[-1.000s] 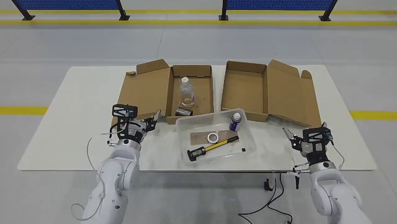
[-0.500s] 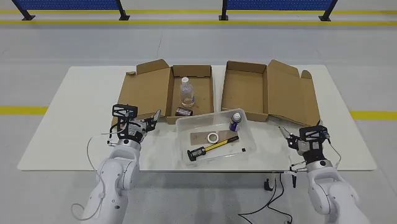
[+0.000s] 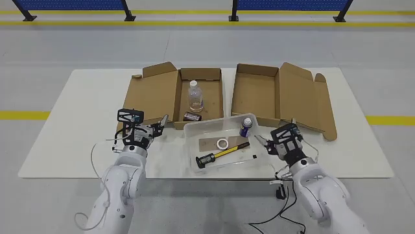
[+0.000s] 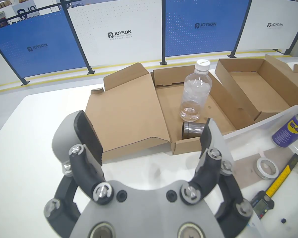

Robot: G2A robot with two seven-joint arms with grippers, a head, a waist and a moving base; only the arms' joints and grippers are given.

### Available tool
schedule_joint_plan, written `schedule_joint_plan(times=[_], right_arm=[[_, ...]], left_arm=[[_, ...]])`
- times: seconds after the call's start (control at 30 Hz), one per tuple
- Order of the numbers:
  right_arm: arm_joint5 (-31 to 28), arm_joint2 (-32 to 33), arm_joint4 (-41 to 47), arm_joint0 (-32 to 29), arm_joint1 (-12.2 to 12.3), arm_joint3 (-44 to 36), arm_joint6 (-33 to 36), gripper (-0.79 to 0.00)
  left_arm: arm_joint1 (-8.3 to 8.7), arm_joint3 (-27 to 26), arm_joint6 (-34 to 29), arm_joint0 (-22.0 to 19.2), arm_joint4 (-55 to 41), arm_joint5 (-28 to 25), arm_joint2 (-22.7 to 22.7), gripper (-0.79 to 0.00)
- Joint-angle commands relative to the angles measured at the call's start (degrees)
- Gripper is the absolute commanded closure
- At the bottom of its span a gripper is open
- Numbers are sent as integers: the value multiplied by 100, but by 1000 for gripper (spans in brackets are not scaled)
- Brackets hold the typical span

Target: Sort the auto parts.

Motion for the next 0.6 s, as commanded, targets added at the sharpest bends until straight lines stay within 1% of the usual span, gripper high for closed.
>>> schedule_joint_plan(times=[0.0, 0.2, 0.43, 0.47, 0.5, 0.53, 0.57], right_arm=[[66, -267, -94, 219, -36, 71, 168, -785], [249, -917, -336, 786, -155, 544, 380, -785], [469, -1337, -357, 1201, -279, 1177, 366, -785], [492, -1375, -352, 1241, -294, 1267, 339, -773], [527, -1403, -336, 1282, -309, 1341, 319, -683], [579, -1426, -308, 1318, -325, 1411, 309, -650], [619, -1449, -298, 1354, -339, 1468, 290, -659]], left_arm=[[0, 0, 0, 0, 0, 0, 0, -785], [0, 0, 0, 0, 0, 0, 0, -785], [0, 0, 0, 0, 0, 0, 0, -785], [0, 0, 0, 0, 0, 0, 0, -785], [0, 0, 0, 0, 0, 0, 0, -785], [0, 0, 0, 0, 0, 0, 0, -785], [0, 0, 0, 0, 0, 0, 0, -785]])
